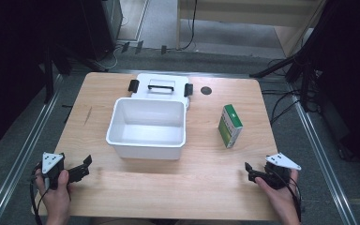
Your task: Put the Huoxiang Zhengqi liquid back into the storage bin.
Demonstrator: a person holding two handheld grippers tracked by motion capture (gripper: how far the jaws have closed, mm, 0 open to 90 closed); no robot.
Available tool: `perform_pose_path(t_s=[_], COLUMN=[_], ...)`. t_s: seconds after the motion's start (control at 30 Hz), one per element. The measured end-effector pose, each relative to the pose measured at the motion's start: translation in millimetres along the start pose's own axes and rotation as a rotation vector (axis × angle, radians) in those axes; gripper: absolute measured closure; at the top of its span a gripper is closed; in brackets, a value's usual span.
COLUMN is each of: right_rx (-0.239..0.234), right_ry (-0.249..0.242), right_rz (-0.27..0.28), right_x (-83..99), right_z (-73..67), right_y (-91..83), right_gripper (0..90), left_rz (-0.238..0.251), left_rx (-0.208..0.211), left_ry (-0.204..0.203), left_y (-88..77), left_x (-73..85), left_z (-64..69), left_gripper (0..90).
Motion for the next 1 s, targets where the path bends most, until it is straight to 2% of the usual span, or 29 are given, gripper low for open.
perform_pose_path(t_s=[0.03, 0.07, 0.1, 0.27, 0.37, 0.4, 0.5, 0.53, 0.57, 0.6, 0.63, 0.67, 0.7, 0.73, 0.83, 0.87, 0.93, 0.97, 1.0], right_rx=[0.000, -0.006, -0.006, -0.018, -0.016, -0.016, -0.020, -0.020, -0.022, -0.022, -0.018, -0.018, -0.022, -0.022, -0.026, -0.026, -0.018, -0.027, -0.027], right_ry=[0.000, -0.029, -0.029, -0.096, -0.140, -0.140, -0.181, -0.181, -0.200, -0.200, -0.211, -0.211, -0.224, -0.224, -0.243, -0.243, -0.260, -0.269, -0.269], right_rz=[0.000, -0.040, -0.040, -0.127, -0.214, -0.214, -0.300, -0.300, -0.350, -0.350, -0.411, -0.411, -0.470, -0.470, -0.543, -0.543, -0.572, -0.607, -0.607], right_x=[0.0, -3.6, -3.6, -16.2, -24.5, -24.5, -30.5, -30.5, -32.3, -32.3, -33.1, -33.1, -34.9, -34.9, -41.2, -41.2, -46.1, -51.1, -51.1], right_z=[0.0, -3.8, -3.8, -10.0, -13.8, -13.8, -19.0, -19.0, -21.7, -21.7, -24.3, -24.3, -27.5, -27.5, -32.3, -32.3, -33.5, -37.0, -37.0], right_y=[0.0, -0.5, -0.5, -5.6, -7.5, -7.5, -6.7, -6.7, -5.4, -5.4, -4.7, -4.7, -4.5, -4.5, -6.3, -6.3, -8.6, -11.9, -11.9], right_gripper=[12.4, 12.5, 12.5, 12.5, 12.6, 12.6, 12.6, 12.6, 12.6, 12.6, 12.6, 12.6, 12.6, 12.6, 12.6, 12.6, 12.6, 12.6, 12.6], left_rz=[-0.001, 0.000, 0.000, 0.002, 0.002, 0.002, 0.002, 0.002, 0.001, 0.001, 0.001, 0.001, 0.001, 0.001, 0.004, 0.004, 0.005, 0.003, 0.004], left_rx=[0.000, 0.000, 0.000, 0.001, 0.001, 0.001, 0.001, 0.001, 0.002, 0.002, 0.002, 0.002, 0.003, 0.003, 0.005, 0.005, 0.005, 0.006, 0.005], left_ry=[0.001, 0.000, 0.000, -0.001, -0.001, -0.001, -0.002, -0.002, -0.002, -0.002, -0.002, -0.003, -0.004, -0.004, -0.007, -0.007, -0.007, -0.007, -0.007], left_y=[-0.1, 0.0, 0.0, -0.1, -0.1, -0.1, -0.1, -0.1, 0.0, 0.0, 0.0, 0.0, 0.0, 0.0, 0.1, 0.1, 0.1, 0.1, 0.1], left_x=[0.1, 0.0, 0.0, -0.1, 0.0, 0.0, 0.0, 0.0, 0.0, 0.0, 0.0, 0.0, 0.0, 0.0, -0.2, -0.2, -0.3, -0.2, -0.2], left_z=[0.0, 0.0, 0.0, -0.1, 0.0, -0.1, -0.1, -0.2, -0.2, -0.2, -0.2, -0.2, -0.2, -0.2, -0.3, -0.3, -0.3, -0.3, -0.3], left_gripper=[0.6, 0.6, 0.6, 0.6, 0.6, 0.6, 0.6, 0.6, 0.6, 0.6, 0.6, 0.6, 0.6, 0.6, 0.6, 0.6, 0.6, 0.6, 0.6])
Point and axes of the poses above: each handheld gripper's, and its own axes: y roughly forward along the jaws, x roughly out of its underside, z roughly to its right, the point moved 10 cm from there along y, roughly forward along the jaws, and after that the axes turned 7 degrees about -z, right-handed, at the moved point
